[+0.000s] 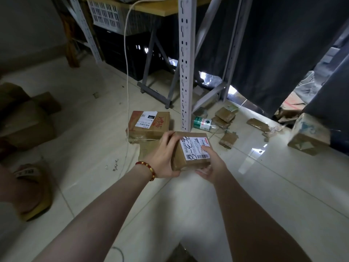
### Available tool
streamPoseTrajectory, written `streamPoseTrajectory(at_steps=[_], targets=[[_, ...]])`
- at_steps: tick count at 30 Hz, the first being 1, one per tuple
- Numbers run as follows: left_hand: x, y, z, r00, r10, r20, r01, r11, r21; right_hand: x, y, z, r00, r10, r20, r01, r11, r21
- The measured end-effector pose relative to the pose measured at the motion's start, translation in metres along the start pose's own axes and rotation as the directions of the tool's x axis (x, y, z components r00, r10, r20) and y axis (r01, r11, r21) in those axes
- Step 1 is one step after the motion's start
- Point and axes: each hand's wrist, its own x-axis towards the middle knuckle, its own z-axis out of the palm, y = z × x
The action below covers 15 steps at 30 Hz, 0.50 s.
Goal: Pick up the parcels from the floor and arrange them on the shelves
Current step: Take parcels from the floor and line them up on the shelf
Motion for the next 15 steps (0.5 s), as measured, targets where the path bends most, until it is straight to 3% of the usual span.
streamPoseTrajectory(at_steps=[6,11,15], targets=[[0.001,0.001,0.017,0.999,-0.045,-0.003,0.044,0.995,-0.084,0.005,-0.001,-0.005,0.993,-0.04,0.114,0.015,0.977,0.213],[0.024,-0.005,0.005,0.986,-0.154,0.062,0.158,0.986,-0.053,0.005,-0.005,-0.003,0.994,-0.093,0.062,0.081,0.983,0.164],[0.042,-0.009,-0.025,0.987,-0.147,0.071,0.145,0.989,0.03,-0.01,-0.019,0.01,0.97,-0.18,0.164,0.154,0.976,0.155]])
